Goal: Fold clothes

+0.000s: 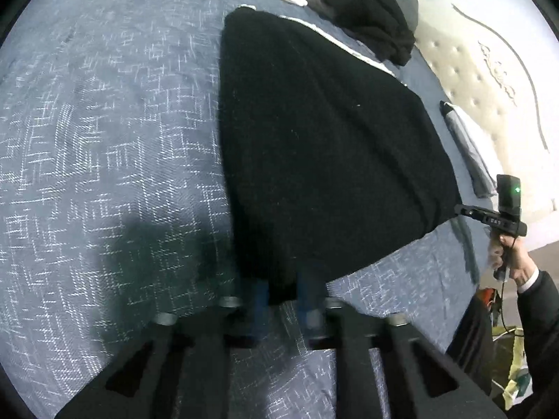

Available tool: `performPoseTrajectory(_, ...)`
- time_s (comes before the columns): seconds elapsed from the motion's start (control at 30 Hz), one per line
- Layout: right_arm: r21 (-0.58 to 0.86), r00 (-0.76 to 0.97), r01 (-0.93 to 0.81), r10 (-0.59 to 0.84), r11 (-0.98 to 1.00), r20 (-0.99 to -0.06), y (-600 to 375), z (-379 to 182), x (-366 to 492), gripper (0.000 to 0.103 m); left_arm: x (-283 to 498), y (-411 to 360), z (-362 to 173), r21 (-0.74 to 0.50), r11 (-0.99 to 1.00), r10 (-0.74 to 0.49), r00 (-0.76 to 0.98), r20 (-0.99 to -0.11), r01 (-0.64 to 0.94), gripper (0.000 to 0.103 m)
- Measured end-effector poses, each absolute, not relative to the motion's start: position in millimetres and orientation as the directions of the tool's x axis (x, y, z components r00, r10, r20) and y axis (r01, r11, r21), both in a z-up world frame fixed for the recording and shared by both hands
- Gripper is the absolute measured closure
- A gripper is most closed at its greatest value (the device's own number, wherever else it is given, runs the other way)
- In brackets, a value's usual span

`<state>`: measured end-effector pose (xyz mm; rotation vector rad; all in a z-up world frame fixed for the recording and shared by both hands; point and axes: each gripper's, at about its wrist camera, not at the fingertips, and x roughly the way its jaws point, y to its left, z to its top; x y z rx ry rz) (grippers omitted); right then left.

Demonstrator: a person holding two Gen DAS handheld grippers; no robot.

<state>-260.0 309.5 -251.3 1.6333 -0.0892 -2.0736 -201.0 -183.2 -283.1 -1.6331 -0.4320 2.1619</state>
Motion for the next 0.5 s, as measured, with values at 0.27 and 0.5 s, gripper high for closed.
performPoseTrajectory(0.27, 0.303, -0.243, 0.366, -0.405, -0.880, -0.882, 324.2, -228.6, -259.7, 0.097, -202.2, -188.8, -276.6, -0.428, -0.895, 0.447, -0.240, -0.862, -0.129, 0.094)
performPoseTrajectory(0.5, 0.319, -0.272, 0.324, -0.410, -0.891, -0.871, 345.7, -231.4, -261.7, 0.097, -206.5, -190.8, -278.7, -0.416, -0.899, 0.437, -0.237, -0.868, -0.134, 0.094)
